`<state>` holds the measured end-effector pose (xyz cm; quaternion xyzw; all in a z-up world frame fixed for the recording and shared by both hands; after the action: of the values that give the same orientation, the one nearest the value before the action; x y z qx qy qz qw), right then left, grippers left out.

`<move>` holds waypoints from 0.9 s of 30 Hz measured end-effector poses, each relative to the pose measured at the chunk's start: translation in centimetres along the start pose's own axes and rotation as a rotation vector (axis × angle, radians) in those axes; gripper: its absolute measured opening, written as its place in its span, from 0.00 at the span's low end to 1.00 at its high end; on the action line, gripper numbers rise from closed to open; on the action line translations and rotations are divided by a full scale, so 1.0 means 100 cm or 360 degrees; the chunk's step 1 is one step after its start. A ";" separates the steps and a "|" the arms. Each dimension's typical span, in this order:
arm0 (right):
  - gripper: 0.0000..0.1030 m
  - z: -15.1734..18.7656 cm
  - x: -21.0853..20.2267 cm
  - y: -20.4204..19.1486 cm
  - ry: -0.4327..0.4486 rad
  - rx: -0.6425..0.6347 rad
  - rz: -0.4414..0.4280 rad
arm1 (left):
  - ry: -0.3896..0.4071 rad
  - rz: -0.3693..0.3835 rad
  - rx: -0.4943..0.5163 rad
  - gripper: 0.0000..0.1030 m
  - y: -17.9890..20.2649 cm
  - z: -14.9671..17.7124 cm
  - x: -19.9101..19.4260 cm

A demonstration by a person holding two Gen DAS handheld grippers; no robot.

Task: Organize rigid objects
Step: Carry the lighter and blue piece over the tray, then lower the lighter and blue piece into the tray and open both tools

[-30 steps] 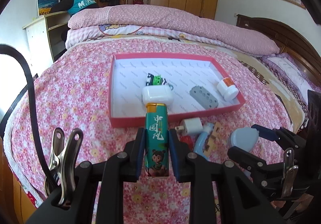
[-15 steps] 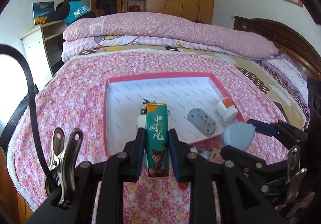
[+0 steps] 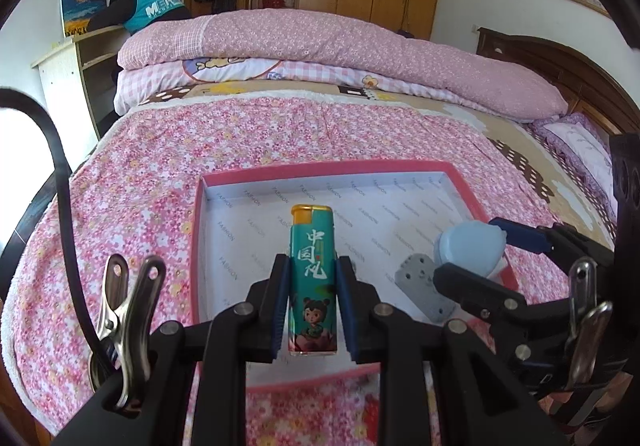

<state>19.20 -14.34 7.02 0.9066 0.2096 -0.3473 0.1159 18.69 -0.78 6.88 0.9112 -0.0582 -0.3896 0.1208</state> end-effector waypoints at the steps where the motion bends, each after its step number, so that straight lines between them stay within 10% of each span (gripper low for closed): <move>1: 0.86 -0.004 0.005 0.004 -0.0002 0.0008 -0.0006 | -0.0013 -0.0008 -0.0004 0.23 0.000 -0.003 0.006; 19: 0.86 -0.022 0.065 0.044 -0.0123 0.0073 -0.0042 | -0.0086 -0.0114 -0.0021 0.24 -0.005 -0.031 0.072; 27: 0.87 -0.020 0.071 0.039 -0.0152 0.0026 -0.0004 | -0.0092 -0.0158 -0.0010 0.40 -0.004 -0.028 0.070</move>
<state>26.90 -14.97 3.94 0.8896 0.2022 -0.3922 0.1178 25.53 -1.35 3.78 0.9009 -0.0150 -0.4215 0.1026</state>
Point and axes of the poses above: each gripper's, at about its wrist camera, not at the fingertips, and x roughly the way its jaws point, y to its right, z to its underside, the point moved 5 cm from there along x, roughly the way its jaws point, and after that the axes turned 15 degrees about -x, right-handed, at the moved point
